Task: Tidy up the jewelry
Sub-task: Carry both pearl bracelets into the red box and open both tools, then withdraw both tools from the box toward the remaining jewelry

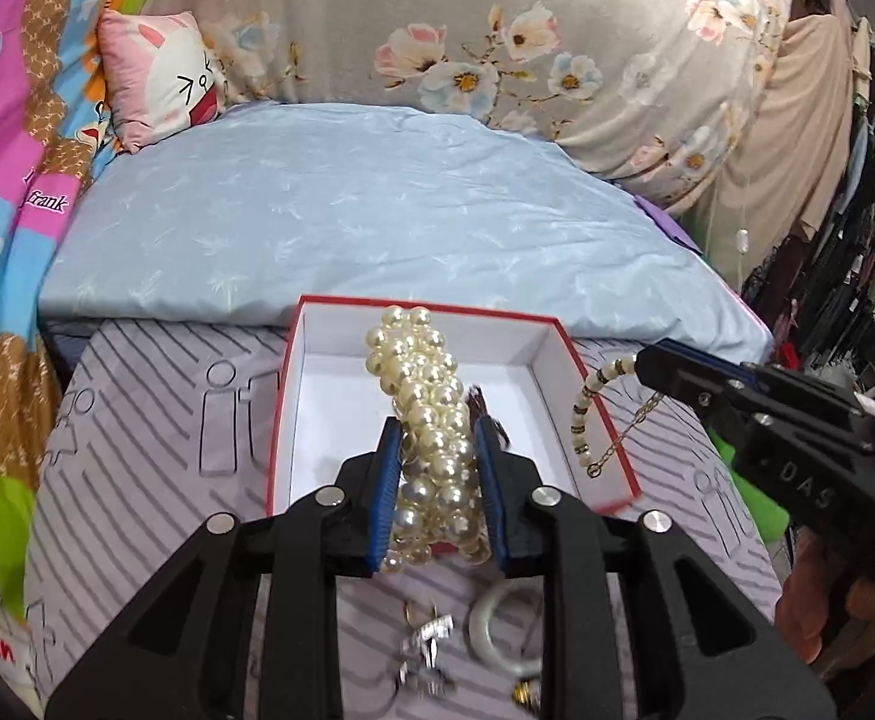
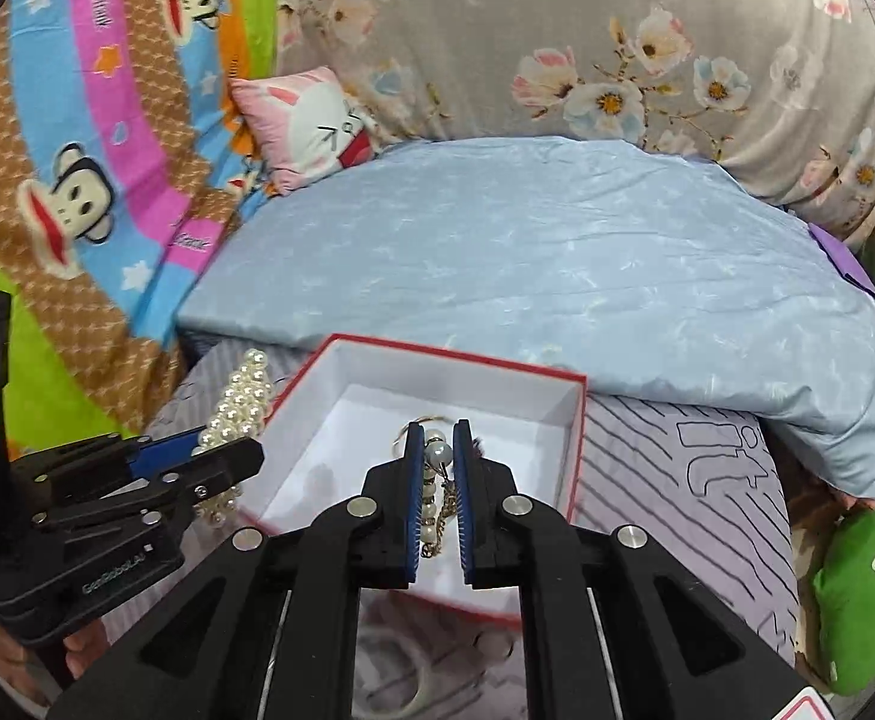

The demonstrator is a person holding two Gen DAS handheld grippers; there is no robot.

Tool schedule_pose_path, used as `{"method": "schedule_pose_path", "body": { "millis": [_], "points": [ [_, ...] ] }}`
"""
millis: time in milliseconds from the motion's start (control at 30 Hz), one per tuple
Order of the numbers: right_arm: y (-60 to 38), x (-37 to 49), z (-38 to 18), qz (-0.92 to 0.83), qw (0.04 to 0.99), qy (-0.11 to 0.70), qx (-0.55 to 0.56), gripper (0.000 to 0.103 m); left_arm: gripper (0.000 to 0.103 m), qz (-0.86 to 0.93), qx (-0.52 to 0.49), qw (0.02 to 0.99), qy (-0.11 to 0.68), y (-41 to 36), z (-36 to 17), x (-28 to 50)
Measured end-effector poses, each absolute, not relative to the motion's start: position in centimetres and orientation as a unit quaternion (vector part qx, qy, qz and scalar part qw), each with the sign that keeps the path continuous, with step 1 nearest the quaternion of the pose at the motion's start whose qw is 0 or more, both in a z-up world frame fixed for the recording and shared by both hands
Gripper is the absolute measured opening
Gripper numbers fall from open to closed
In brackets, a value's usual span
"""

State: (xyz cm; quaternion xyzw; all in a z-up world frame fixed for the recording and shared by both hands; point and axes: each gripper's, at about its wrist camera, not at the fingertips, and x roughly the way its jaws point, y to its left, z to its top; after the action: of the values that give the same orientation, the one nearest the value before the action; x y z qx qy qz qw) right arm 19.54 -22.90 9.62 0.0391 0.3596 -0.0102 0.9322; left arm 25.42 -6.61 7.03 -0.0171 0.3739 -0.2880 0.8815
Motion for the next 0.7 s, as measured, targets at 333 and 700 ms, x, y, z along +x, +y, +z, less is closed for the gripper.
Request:
{"method": "schedule_pose_path", "body": {
  "millis": [333,700],
  "points": [
    [-25.7,26.3,3.1,-0.034,0.909,0.412,0.049,0.009,0.024,-0.264,-0.011,0.864,0.429,-10.0,1.6,32.6],
    [-26.6,19.7,6.6,-0.073,0.930,0.357,0.043,0.039,0.075,-0.191,-0.019,0.903,0.384,-6.7,3.6,30.8]
  ]
}}
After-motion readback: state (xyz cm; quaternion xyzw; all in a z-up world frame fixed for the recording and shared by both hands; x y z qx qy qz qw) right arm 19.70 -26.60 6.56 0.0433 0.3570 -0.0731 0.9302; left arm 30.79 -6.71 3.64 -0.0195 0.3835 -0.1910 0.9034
